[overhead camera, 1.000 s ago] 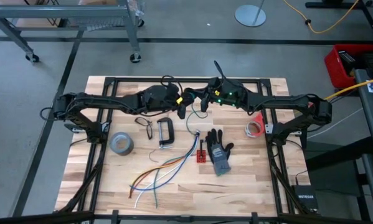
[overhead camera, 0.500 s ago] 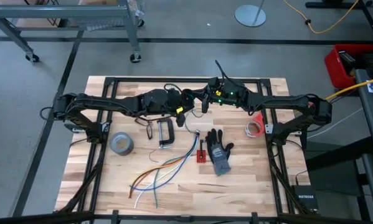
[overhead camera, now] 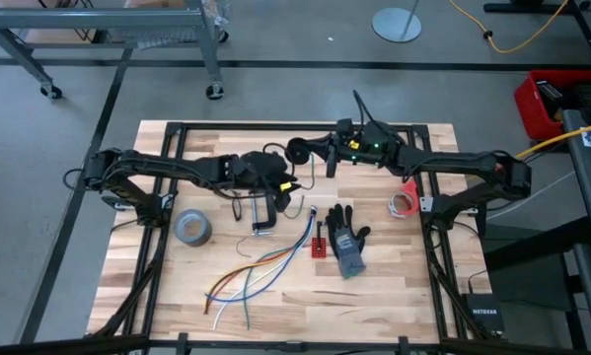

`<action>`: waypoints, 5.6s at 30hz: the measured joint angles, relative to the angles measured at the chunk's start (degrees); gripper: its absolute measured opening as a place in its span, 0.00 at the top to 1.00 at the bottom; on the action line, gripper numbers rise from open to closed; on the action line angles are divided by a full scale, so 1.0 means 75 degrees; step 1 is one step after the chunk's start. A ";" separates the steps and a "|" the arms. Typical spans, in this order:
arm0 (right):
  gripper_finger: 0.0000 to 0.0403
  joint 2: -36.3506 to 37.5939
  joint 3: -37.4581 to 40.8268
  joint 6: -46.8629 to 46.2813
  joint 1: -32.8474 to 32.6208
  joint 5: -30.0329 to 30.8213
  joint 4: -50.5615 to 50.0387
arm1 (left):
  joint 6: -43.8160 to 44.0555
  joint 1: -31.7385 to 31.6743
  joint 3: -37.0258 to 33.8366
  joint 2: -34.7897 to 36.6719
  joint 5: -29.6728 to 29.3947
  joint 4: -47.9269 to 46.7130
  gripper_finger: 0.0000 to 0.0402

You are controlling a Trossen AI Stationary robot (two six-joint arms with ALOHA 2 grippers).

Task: Coil cords
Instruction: Coil the green wire on the spool

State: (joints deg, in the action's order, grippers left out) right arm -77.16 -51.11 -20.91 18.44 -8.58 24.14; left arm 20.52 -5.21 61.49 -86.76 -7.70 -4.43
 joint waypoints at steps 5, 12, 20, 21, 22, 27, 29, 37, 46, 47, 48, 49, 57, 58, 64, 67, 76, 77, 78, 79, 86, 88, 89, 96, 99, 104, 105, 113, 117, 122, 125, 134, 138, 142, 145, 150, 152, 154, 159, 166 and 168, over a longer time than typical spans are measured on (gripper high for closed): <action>0.99 0.0329 0.0000 0.0099 0.0000 0.0000 -0.0087 | 0.0012 0.0046 0.0000 0.0001 0.0003 -0.0219 0.76; 0.99 0.0735 0.0000 0.0248 0.0000 0.0000 -0.0452 | 0.0131 0.0055 0.0000 0.0000 0.0007 -0.0552 0.76; 0.99 0.0835 0.0000 0.0245 -0.0003 0.0000 -0.0448 | -0.1033 0.0369 0.0000 0.0000 -0.0003 -0.0513 0.66; 0.99 0.0835 0.0000 0.0243 -0.0003 0.0000 -0.0443 | -0.1160 0.0405 0.0000 0.0000 -0.0043 -0.0500 0.64; 0.99 0.0835 0.0000 0.0243 -0.0003 0.0000 -0.0443 | -0.1284 0.0439 0.0000 -0.0024 -0.0129 -0.0455 0.62; 0.99 0.0835 0.0000 0.0096 -0.0012 -0.0345 -0.0434 | -0.1852 0.0515 0.0003 -0.0311 -0.0406 -0.0067 0.52; 0.99 0.0832 0.0000 -0.0020 -0.0012 -0.0450 -0.0434 | -0.1958 0.0515 0.0003 -0.0520 -0.0450 0.0092 0.50; 0.99 0.0832 0.0000 -0.0048 -0.0012 -0.0670 -0.0429 | -0.2157 0.0495 0.0003 -0.1422 -0.0584 0.0729 0.50; 0.99 0.0826 0.0003 -0.0046 -0.0012 -0.0752 -0.0420 | -0.1615 0.0498 0.0003 -0.1614 -0.1780 0.0636 0.58; 0.99 0.0826 0.0003 -0.0046 -0.0012 -0.0752 -0.0414 | -0.1555 0.0498 0.0003 -0.1614 -0.1997 0.0623 0.59; 0.99 0.0826 0.0003 -0.0046 -0.0012 -0.0752 -0.0414 | -0.1528 0.0494 0.0003 -0.1614 -0.2185 0.0612 0.60; 0.99 0.0826 0.0003 -0.0045 -0.0012 -0.0752 -0.0414 | -0.1530 0.0489 0.0003 -0.1614 -0.2328 0.0617 0.60; 0.99 0.0826 0.0006 -0.0043 -0.0003 -0.0755 -0.0411 | -0.1524 0.0504 0.0003 -0.1614 -0.2620 0.0627 0.63; 0.99 0.0826 0.0006 -0.0043 -0.0003 -0.0755 -0.0411 | -0.1531 0.0506 0.0003 -0.1614 -0.2620 0.0625 0.63; 0.99 0.0826 0.0006 -0.0040 -0.0003 -0.0755 -0.0350 | -0.1530 0.0513 0.0003 -0.1614 -0.2611 0.0627 0.63; 0.99 0.0826 0.0009 -0.0041 -0.0003 -0.0799 -0.0182 | -0.1507 0.0513 0.0003 -0.1614 -0.2609 0.0627 0.63; 0.99 0.0878 0.0009 -0.0063 -0.0003 -0.1014 0.0007 | -0.1364 0.0513 0.0003 -0.1612 -0.2602 0.0506 0.70; 0.99 0.0904 0.0011 -0.0063 -0.0003 -0.1014 -0.0019 | -0.1248 0.0513 0.0003 -0.1612 -0.2600 0.0423 0.73; 0.99 0.0915 0.0012 -0.0060 -0.0003 -0.1014 -0.0019 | -0.1163 0.0513 0.0003 -0.1612 -0.2600 0.0351 0.77; 0.99 0.0936 0.0012 -0.0060 -0.0003 -0.1014 -0.0014 | -0.1087 0.0513 0.0003 -0.1612 -0.2600 0.0282 0.81; 0.99 0.1170 0.0012 -0.0043 -0.0003 -0.1333 -0.0179 | -0.0847 0.0513 0.0006 -0.1609 -0.2601 -0.0144 0.97; 0.99 0.1240 0.0012 -0.0038 -0.0003 -0.1419 -0.0323 | -0.0837 0.0510 0.0006 -0.1603 -0.2600 -0.0198 0.97; 0.99 0.1290 0.0012 -0.0040 -0.0003 -0.1458 -0.0450 | -0.0840 0.0507 0.0006 -0.1603 -0.2600 -0.0213 0.98; 0.99 0.1494 0.0012 -0.0037 -0.0006 -0.1844 -0.1476 | -0.0869 0.0472 0.0006 -0.1373 -0.2601 -0.0627 0.99; 0.99 0.1494 0.0012 -0.0036 -0.0006 -0.2051 -0.1946 | -0.0879 0.0406 0.0006 -0.1131 -0.2597 -0.0997 0.99; 0.99 0.1497 0.0012 0.0149 -0.0006 -0.2066 -0.2828 | -0.0736 0.0206 0.0006 -0.0626 -0.2604 -0.1767 0.99; 0.99 0.1497 0.0012 0.0233 -0.0006 -0.2058 -0.2957 | -0.0732 0.0156 0.0006 -0.0527 -0.2605 -0.1871 0.99; 0.99 0.1497 0.0012 0.0543 -0.0006 -0.1582 -0.4045 | -0.0703 -0.0276 0.0006 0.0094 -0.2602 -0.2234 1.00; 0.99 0.1497 0.0012 0.0686 -0.0006 -0.1236 -0.4401 | -0.0682 -0.0448 0.0009 0.0286 -0.2600 -0.2412 1.00; 0.99 0.1496 0.0012 0.0685 -0.0006 -0.1168 -0.3984 | -0.0460 -0.0577 0.0009 0.0232 -0.1860 -0.2160 1.00; 0.99 0.1497 0.0009 0.0686 -0.0006 -0.0862 -0.3531 | -0.0475 -0.0485 0.0006 0.0164 -0.1404 -0.2129 1.00; 0.99 0.1474 0.0009 0.0697 -0.0006 0.0209 -0.3445 | -0.0806 -0.0239 0.0006 0.0140 -0.1735 -0.1476 1.00; 0.99 0.1365 0.0006 0.0691 -0.0014 0.0207 -0.3508 | -0.1137 -0.0345 0.0006 0.0140 -0.1767 -0.0613 1.00; 0.99 0.1061 0.0006 0.0643 -0.0014 0.0374 -0.3439 | -0.1212 -0.0425 0.0007 0.0140 -0.1575 0.0142 1.00; 0.99 0.0710 0.0006 0.0633 -0.0012 0.0625 -0.3086 | -0.1201 -0.0398 0.0164 0.0132 -0.1342 0.0215 1.00; 0.99 0.0111 0.0006 0.0634 -0.0005 0.1043 -0.2347 | -0.1198 -0.0262 0.0292 0.0099 -0.1293 0.0101 1.00; 0.99 -0.0097 0.0003 0.0621 -0.0006 0.1246 -0.2008 | -0.1196 -0.0215 0.0335 0.0096 -0.1206 0.0210 1.00; 0.99 -0.0274 0.0006 0.0583 -0.0006 0.1411 -0.1745 | -0.1128 -0.0147 0.0338 0.0102 -0.1148 0.0086 1.00; 0.99 -0.0628 0.0006 0.0443 -0.0004 0.1431 -0.0940 | -0.0957 -0.0031 0.0335 0.0085 -0.0915 0.0084 1.00; 0.99 -0.0740 0.0006 0.0233 -0.0003 0.1411 -0.0383 | -0.1050 0.0107 0.0329 0.0098 -0.0887 0.0047 0.97; 0.99 -0.0670 0.0006 0.0243 -0.0004 0.1360 -0.0394 | -0.1212 0.0105 0.0329 0.0105 -0.0890 0.0046 0.94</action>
State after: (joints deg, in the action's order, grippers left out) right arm -82.18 -51.07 -19.09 18.40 1.62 21.19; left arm 11.43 -4.42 63.96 -85.97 -14.38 -4.09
